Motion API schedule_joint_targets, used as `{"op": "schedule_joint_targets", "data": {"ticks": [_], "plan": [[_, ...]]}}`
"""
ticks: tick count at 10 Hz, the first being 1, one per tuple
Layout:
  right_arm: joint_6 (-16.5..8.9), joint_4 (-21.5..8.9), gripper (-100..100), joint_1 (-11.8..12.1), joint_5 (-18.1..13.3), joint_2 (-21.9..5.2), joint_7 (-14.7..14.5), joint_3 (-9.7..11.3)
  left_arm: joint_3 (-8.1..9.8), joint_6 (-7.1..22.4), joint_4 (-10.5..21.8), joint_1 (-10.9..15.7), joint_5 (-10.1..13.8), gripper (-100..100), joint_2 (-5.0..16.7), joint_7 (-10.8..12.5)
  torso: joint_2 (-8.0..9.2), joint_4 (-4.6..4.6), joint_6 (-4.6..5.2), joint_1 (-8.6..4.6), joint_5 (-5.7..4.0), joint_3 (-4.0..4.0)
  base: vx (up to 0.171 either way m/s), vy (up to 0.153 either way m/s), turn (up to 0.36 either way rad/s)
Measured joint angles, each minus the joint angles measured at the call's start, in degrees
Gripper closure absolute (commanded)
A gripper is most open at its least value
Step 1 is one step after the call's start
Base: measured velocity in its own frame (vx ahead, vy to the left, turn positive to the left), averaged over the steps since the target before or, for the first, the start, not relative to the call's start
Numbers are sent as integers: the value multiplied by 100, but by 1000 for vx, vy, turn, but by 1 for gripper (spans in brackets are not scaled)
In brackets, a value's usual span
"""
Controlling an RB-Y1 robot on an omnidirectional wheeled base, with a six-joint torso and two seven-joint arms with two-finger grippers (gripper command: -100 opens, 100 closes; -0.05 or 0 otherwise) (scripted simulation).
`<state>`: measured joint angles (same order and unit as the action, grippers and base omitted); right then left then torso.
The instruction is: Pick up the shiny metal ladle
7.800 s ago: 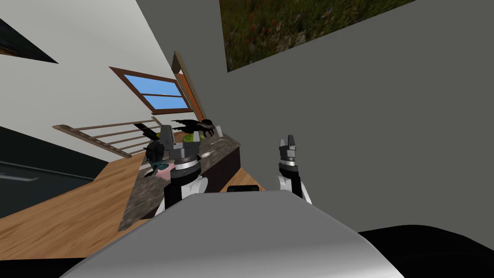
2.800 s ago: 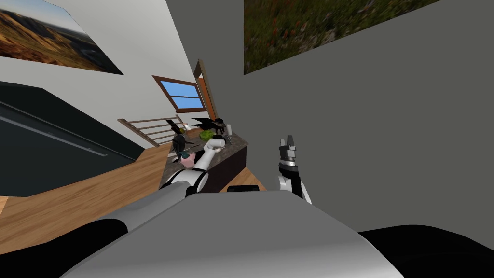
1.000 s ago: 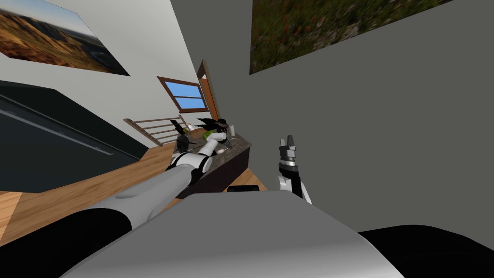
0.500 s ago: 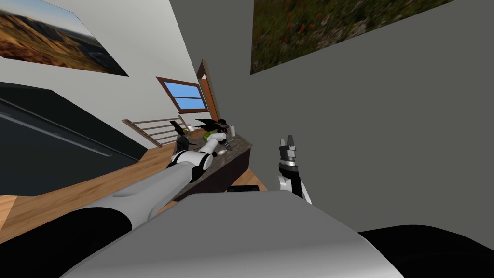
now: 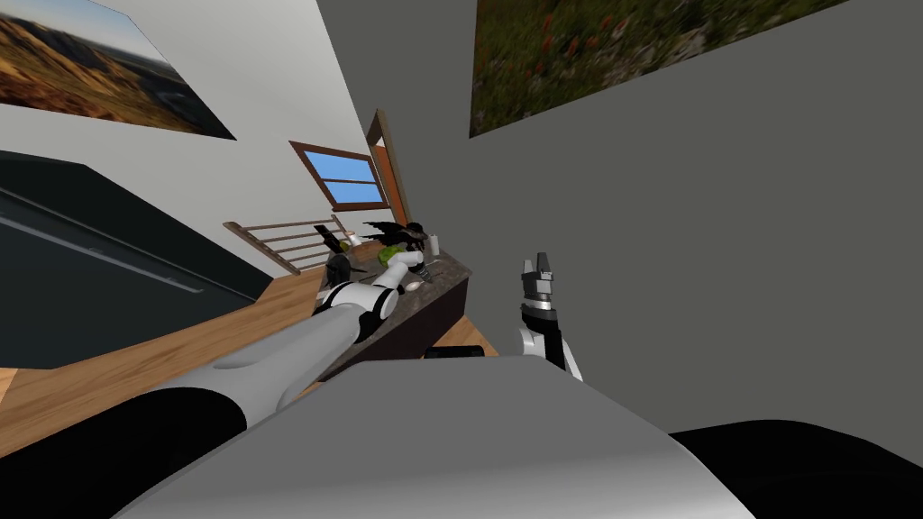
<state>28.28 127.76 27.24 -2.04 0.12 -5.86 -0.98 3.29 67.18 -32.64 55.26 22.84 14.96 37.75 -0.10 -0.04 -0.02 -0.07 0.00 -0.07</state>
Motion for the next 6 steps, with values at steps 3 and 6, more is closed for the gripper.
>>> {"op": "schedule_joint_targets", "data": {"ticks": [3,6], "plan": [[0,0,0,0,0,0,0,0,-5,13,0,5,-5,100,2,-2,9,0,-2,14,10,4,0,0,0],[0,0,0,0,0,0,0,0,-5,11,-3,8,-5,100,5,-2,5,-4,0,15,12,0,-10,4,2]]}}
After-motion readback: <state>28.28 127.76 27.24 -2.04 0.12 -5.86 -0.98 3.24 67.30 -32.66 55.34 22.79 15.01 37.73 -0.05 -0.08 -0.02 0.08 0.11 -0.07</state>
